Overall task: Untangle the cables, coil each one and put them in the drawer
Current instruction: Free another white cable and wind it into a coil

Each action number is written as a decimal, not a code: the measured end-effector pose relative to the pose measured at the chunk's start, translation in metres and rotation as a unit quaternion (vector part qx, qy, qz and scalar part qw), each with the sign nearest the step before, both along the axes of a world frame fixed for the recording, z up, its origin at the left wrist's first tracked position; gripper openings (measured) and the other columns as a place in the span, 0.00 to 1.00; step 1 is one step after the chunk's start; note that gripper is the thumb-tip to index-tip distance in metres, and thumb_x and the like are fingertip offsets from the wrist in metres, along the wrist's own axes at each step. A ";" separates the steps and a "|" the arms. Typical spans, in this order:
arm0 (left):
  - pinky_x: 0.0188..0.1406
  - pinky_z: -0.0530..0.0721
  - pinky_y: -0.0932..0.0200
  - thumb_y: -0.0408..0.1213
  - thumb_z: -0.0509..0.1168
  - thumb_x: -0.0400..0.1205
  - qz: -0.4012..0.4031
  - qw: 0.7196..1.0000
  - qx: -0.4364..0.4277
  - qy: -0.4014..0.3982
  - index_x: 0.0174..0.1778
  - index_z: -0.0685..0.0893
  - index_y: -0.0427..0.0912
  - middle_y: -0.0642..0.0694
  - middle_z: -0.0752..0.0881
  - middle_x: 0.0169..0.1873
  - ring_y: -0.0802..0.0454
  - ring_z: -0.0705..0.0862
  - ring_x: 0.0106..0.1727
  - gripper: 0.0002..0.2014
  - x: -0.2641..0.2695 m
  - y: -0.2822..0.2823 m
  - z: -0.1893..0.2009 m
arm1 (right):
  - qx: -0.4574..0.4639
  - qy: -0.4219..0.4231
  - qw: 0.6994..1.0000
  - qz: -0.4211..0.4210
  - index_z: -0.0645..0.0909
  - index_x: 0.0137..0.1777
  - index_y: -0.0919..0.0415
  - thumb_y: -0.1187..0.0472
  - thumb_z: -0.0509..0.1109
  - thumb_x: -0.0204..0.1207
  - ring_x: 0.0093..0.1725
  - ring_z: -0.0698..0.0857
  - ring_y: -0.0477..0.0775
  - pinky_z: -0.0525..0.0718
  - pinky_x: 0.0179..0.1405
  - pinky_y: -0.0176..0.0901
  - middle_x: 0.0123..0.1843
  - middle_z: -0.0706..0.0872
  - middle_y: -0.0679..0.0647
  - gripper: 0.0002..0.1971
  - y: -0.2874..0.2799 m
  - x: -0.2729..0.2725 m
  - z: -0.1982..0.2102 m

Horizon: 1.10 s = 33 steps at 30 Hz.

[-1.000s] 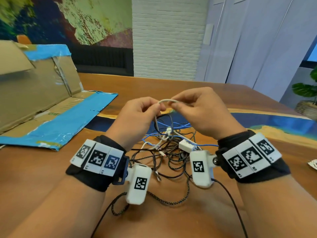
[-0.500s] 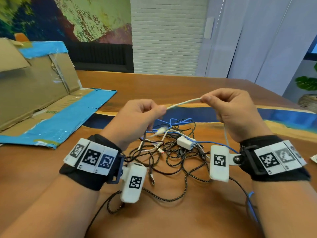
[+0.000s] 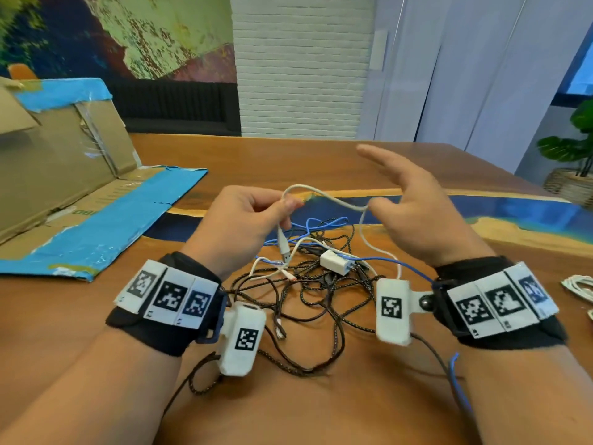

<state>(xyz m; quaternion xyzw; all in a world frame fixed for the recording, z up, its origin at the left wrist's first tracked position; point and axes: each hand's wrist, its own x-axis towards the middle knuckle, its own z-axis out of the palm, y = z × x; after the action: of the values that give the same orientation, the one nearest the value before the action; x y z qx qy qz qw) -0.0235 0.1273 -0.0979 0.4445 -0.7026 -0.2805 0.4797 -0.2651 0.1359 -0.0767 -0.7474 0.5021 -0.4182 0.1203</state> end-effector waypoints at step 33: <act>0.31 0.55 0.49 0.42 0.54 0.92 -0.162 0.970 0.172 0.051 0.47 0.91 0.35 0.50 0.64 0.22 0.53 0.60 0.23 0.22 -0.008 0.008 0.000 | 0.063 -0.224 0.964 0.127 0.90 0.47 0.69 0.68 0.78 0.78 0.25 0.80 0.37 0.75 0.27 0.25 0.28 0.87 0.43 0.03 -0.001 0.034 -0.028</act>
<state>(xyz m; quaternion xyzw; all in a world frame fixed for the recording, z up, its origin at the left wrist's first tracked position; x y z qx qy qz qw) -0.0320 0.1351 -0.0981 0.3856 -0.6810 -0.4932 0.3799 -0.2306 0.1351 -0.1046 -0.6828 0.3885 -0.5242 0.3287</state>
